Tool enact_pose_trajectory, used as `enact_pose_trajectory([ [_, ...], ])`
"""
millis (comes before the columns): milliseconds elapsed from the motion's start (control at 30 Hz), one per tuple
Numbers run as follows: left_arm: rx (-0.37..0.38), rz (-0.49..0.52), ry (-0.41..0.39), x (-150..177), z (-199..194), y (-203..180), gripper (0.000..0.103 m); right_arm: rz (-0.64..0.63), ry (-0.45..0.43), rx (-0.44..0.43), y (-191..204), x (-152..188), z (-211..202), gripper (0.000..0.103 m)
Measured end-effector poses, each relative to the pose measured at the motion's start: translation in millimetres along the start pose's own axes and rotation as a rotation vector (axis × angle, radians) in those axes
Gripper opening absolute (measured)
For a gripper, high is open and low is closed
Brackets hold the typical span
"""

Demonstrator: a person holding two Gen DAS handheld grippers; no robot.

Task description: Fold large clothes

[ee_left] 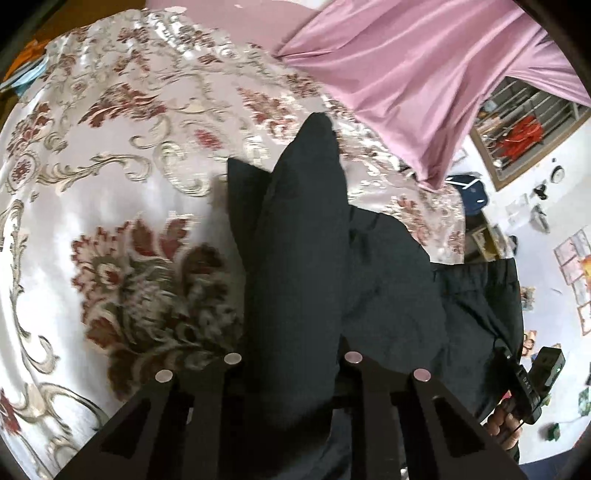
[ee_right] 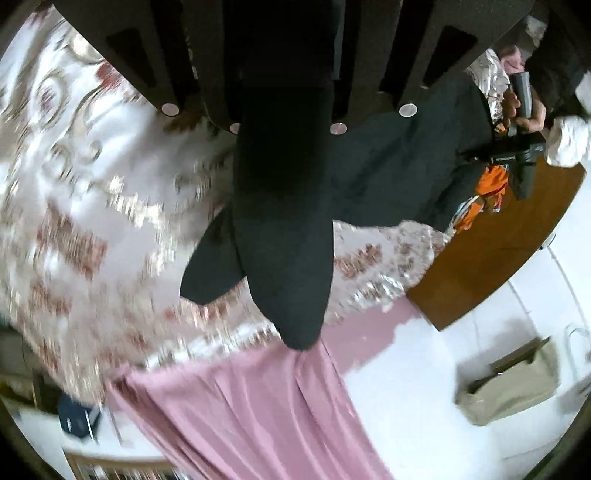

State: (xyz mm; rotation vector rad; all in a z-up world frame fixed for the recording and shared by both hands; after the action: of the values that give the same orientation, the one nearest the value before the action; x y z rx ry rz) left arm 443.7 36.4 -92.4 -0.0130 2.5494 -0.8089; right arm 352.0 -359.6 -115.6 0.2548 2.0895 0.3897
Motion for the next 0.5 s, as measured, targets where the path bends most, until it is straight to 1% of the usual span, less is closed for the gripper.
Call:
enact_pose_trajectory([
  [100,0.040,0.016,-0.003,3.2,-1.4,-24.2,0.019,-0.028,-0.059,0.012,-1.3,-14.9,-34.5,0.011],
  [200,0.085,0.044,-0.013,8.0,1.6,-52.5,0.019,-0.052,-0.099,0.053,-10.7,-24.3,-63.4,0.011],
  [267,0.094,0.066,-0.010,11.5,10.4,-66.6,0.019,-0.055,-0.121,0.085,-22.8,-26.6,-78.2,0.011],
  [333,0.100,0.074,0.011,17.1,27.9,-76.4,0.019,-0.038,-0.126,0.117,-37.9,-26.8,-82.8,0.011],
  [400,0.077,0.066,0.029,23.4,47.7,-75.9,0.019,-0.007,-0.111,0.166,-58.3,-22.4,-80.3,0.011],
  [467,0.003,0.079,0.040,28.7,65.3,-69.5,0.019,0.037,-0.070,0.215,-83.2,-12.0,-69.3,0.012],
  [500,-0.014,0.082,0.044,30.4,70.2,-66.7,0.019,0.060,-0.057,0.231,-94.4,-7.2,-63.6,0.013],
])
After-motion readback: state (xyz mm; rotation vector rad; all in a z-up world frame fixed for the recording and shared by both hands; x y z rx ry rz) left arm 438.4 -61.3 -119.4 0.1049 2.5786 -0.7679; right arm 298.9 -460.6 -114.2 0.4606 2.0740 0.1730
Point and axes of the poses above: each gripper's, at about its wrist camera, not at the fingertips, and z roughly the way its jaws point, y to its left, x to its underside, the point moved 6 cm from there along z, roughly the way its jaws point, and after that the axes turned 1 degree about -x, right-handed, at the moved point
